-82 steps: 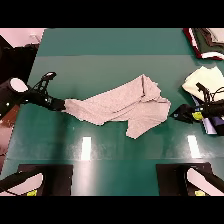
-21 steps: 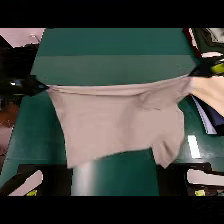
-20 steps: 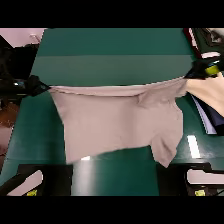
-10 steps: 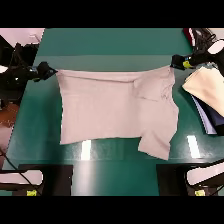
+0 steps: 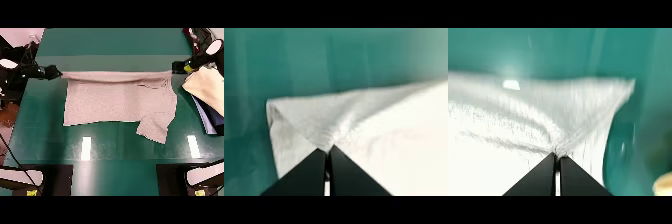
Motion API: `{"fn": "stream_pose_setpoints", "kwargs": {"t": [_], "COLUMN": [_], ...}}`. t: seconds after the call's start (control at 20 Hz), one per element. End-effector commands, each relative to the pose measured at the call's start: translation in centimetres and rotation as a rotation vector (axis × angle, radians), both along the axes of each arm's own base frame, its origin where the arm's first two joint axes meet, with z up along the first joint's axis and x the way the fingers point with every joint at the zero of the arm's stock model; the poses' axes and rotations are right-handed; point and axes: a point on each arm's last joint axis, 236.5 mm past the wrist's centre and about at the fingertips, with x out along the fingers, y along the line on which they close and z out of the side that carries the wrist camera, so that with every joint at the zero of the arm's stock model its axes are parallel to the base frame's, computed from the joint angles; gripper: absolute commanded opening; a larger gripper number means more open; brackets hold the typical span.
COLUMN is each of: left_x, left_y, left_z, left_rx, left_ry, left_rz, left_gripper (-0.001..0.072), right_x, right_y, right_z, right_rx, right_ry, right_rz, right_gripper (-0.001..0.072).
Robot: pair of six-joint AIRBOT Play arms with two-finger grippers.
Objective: Fold the shirts.
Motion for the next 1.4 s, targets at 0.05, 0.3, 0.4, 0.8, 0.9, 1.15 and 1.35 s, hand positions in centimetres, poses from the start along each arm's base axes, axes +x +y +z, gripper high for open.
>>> {"fn": "stream_pose_setpoints", "kwargs": {"t": [0.05,0.3,0.4,0.8,0.9,1.15,1.35], "left_x": [-4.0,-5.2,-5.8,-11.5,-14.8,-23.1,-25.1], "left_y": [1.7,1.2,1.1,0.0,-0.6,-1.6,-2.0], "left_z": [-3.9,-5.6,-5.8,-5.7,-6.5,-10.0,-11.1], "left_rx": [0.166,0.142,0.12,0.075,0.065,0.059,0.049], "left_ry": [0.17,0.227,0.266,0.486,0.551,0.641,0.662], "left_rz": [-0.102,-0.106,-0.09,-0.148,-0.172,-0.144,-0.125], "left_gripper": [0.0022,0.0022,0.0075,0.0621,0.0622,0.0622,0.0622], "right_x": [-4.5,-6.4,-6.9,-12.1,-14.0,-18.2,-20.7], "right_y": [0.1,0.3,0.6,0.2,1.4,2.0,2.7], "right_z": [-3.9,-6.6,-6.7,-1.7,0.4,0.8,0.1], "right_rx": [-0.009,0.001,0.016,0.074,0.193,0.316,0.318], "right_ry": [0.135,0.174,0.195,0.28,0.258,0.236,0.25], "right_rz": [0.017,-0.002,-0.015,0.035,0.054,-0.002,0.002], "right_gripper": [0.0011,0.0014,0.0058,0.0367,0.0366,0.0365,0.0365]}}
